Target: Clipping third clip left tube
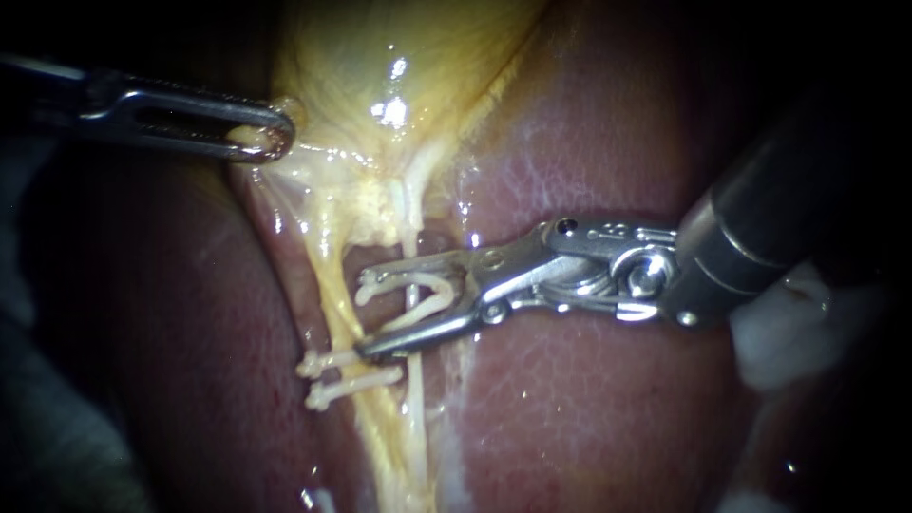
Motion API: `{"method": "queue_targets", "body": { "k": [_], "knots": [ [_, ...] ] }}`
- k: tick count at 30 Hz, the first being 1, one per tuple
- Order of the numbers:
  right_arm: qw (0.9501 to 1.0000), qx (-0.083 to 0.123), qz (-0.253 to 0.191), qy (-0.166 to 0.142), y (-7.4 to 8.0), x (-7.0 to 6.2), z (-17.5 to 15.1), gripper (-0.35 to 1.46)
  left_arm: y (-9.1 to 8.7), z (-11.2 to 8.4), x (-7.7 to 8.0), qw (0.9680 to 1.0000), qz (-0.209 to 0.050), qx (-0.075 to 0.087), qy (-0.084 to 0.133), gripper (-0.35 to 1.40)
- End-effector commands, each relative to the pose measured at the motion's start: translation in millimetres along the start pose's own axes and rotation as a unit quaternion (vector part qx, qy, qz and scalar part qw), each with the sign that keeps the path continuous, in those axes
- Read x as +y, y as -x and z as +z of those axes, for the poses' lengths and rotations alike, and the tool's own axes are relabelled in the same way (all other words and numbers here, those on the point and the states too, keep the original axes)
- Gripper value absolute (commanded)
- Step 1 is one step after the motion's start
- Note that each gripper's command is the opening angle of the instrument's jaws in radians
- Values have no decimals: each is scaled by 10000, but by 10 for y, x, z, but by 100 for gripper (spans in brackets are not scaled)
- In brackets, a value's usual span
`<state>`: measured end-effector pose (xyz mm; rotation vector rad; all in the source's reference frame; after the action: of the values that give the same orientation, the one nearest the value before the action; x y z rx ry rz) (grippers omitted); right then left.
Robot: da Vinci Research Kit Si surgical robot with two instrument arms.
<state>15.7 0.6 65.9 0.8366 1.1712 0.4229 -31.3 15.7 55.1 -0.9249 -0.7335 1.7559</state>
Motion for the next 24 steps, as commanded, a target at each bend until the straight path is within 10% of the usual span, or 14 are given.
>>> {"method": "queue_targets", "body": {
  "k": [1, 13, 24],
  "knots": [
    [10000, -3, 22, -1, 3, 3, 0, 50, 0, 0, 0, 10000, -2, 0, -1, -35],
    [10000, 26, 76, 53, 21, 28, 12, 50, 0, 0, 0, 10000, -2, 0, -1, -35],
    [9978, 281, 174, -573, 12, 27, 35, 50, 1, 0, 0, 10000, -2, 0, -1, -35]
  ]
}}
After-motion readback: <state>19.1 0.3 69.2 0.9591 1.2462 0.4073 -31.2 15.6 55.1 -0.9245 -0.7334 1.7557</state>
